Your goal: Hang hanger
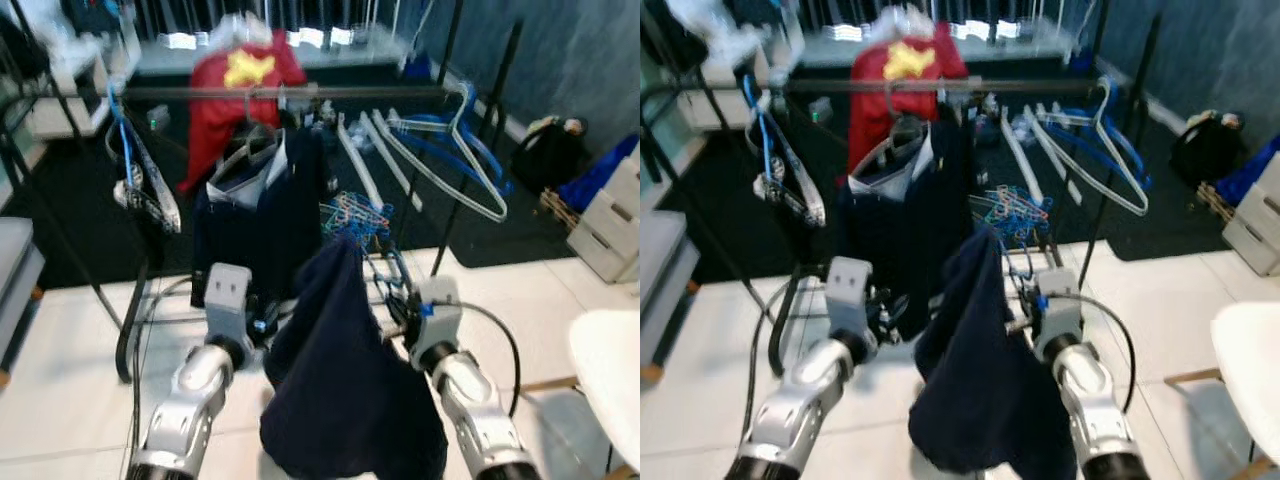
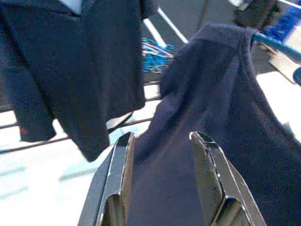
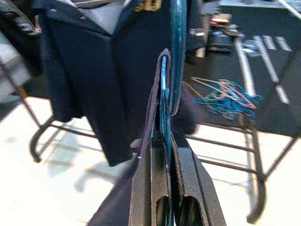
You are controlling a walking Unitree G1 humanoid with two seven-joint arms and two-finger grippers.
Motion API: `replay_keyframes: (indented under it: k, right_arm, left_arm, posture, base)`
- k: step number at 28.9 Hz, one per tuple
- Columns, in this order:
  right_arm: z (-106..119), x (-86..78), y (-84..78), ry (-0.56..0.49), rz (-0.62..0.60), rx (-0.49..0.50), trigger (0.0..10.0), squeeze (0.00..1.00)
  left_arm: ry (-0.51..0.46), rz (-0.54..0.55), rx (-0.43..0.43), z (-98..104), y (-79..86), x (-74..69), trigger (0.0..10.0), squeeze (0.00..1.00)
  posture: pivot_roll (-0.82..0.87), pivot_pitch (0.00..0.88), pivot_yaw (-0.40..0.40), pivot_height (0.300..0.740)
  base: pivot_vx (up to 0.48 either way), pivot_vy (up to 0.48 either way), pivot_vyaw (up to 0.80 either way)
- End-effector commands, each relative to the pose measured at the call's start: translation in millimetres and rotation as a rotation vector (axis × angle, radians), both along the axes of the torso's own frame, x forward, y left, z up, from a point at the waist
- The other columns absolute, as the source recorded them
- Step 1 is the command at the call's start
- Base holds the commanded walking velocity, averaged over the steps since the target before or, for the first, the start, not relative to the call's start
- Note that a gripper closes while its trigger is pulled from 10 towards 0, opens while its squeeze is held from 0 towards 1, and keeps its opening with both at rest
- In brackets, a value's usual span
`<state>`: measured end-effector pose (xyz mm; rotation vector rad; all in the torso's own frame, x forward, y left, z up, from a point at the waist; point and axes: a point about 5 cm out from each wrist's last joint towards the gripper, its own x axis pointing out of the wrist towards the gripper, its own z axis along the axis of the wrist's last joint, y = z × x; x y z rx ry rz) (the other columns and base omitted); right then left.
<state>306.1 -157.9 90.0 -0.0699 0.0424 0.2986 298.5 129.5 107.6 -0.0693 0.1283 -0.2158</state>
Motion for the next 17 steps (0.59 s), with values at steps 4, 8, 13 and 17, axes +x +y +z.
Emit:
replay_keyframes:
  k: [4, 8, 13, 17]
  right_arm:
    - [3, 1.8, -1.9, -0.002, -0.012, 0.030, 10.0, 0.00]
    - [5, 1.9, 0.0, -0.008, 0.005, 0.031, 10.0, 0.00]
    - [6, 1.0, -2.2, -0.025, -0.013, 0.040, 10.0, 0.00]
    - [12, 1.1, -12.0, -0.069, -0.086, 0.032, 10.0, 0.00]
  left_arm:
    - [0.049, 0.005, -0.027, -2, 1.2, 1.0, 10.0, 0.00]
    - [0.064, 0.010, -0.011, -3, 3.0, 4.0, 10.0, 0.00]
    - [0.043, -0.032, -0.012, 0, -3.3, 6.6, 10.0, 0.00]
    - [-0.021, -0.114, -0.004, 7, -14.9, 4.4, 10.0, 0.00]
  posture:
    - [-0.05, 0.089, 0.021, 0.740]
    - [-0.05, 0.089, 0.025, 0.740]
    - [-0.06, 0.087, 0.043, 0.740]
    - [-0.07, 0.085, 0.048, 0.740]
  base:
    - [0.000, 0.240, 0.00]
    - [0.000, 0.480, 0.00]
    - [0.000, 0.192, 0.00]
    - [0.000, 0.000, 0.00]
